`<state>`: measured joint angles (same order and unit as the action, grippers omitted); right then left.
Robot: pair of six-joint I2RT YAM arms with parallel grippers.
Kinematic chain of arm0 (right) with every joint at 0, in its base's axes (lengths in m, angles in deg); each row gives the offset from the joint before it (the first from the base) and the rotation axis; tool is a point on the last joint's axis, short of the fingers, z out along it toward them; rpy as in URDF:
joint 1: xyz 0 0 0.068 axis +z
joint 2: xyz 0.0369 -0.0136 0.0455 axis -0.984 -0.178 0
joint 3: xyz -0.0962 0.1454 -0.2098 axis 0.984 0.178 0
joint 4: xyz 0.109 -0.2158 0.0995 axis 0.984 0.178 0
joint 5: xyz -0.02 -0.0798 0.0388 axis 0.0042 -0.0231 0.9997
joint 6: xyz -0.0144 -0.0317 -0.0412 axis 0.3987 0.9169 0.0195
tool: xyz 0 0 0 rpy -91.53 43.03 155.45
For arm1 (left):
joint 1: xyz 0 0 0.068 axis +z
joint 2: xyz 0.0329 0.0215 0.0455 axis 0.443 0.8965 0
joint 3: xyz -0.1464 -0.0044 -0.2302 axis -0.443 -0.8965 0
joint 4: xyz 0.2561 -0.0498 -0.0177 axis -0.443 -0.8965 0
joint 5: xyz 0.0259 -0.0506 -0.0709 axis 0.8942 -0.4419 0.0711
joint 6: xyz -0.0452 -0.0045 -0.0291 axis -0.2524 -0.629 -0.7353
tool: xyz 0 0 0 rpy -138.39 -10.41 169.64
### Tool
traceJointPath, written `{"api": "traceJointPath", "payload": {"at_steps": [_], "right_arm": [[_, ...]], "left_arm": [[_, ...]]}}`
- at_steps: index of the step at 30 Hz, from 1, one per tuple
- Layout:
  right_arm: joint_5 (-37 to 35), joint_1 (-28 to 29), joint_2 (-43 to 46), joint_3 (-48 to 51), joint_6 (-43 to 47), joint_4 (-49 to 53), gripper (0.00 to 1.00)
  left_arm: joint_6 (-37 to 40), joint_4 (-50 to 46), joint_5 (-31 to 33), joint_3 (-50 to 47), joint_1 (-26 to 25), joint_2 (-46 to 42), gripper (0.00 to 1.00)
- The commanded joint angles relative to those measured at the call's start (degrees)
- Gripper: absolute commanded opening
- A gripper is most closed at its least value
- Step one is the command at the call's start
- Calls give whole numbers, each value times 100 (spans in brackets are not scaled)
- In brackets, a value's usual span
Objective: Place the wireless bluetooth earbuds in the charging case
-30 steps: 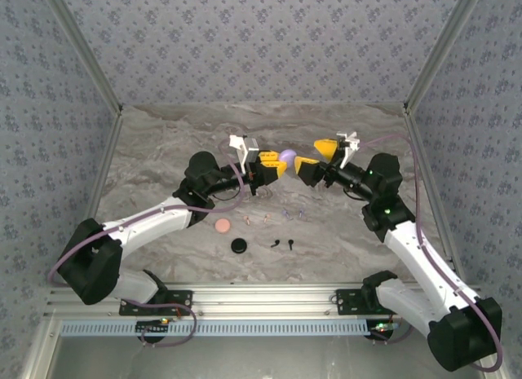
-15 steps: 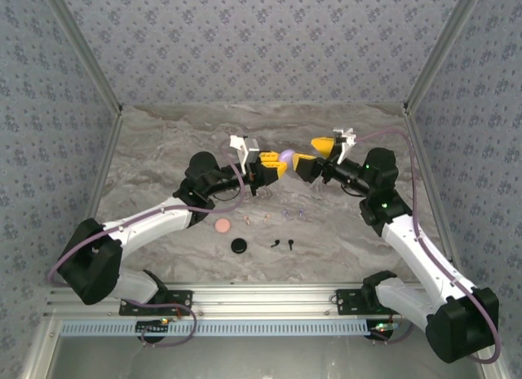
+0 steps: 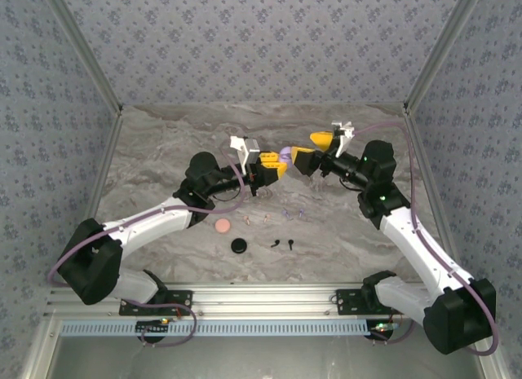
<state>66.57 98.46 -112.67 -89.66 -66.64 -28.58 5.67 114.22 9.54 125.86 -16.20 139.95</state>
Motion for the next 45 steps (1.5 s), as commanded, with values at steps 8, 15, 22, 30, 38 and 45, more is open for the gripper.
{"api": "traceJointPath", "payload": {"at_steps": [8,15,22,30,38,45], "right_arm": [[29,-88,7,-416,-84,587,98],[189,-97,-69,-433,-76,616,98],[563,-70,254,-107,106,414,98],[629,44,362,53,322,563,100],[510,107,181,-15,398,670,99],[390,63,-44,-277,422,860,99]], "left_arm": [[244,89,-52,-99,-65,-339,0],[320,15,-2,-104,-108,-381,0],[345,-69,100,-120,-113,-423,0],[363,-91,142,-123,-112,-436,0],[367,-126,158,-117,-110,-472,0],[388,-132,29,-109,-120,-498,0]]}}
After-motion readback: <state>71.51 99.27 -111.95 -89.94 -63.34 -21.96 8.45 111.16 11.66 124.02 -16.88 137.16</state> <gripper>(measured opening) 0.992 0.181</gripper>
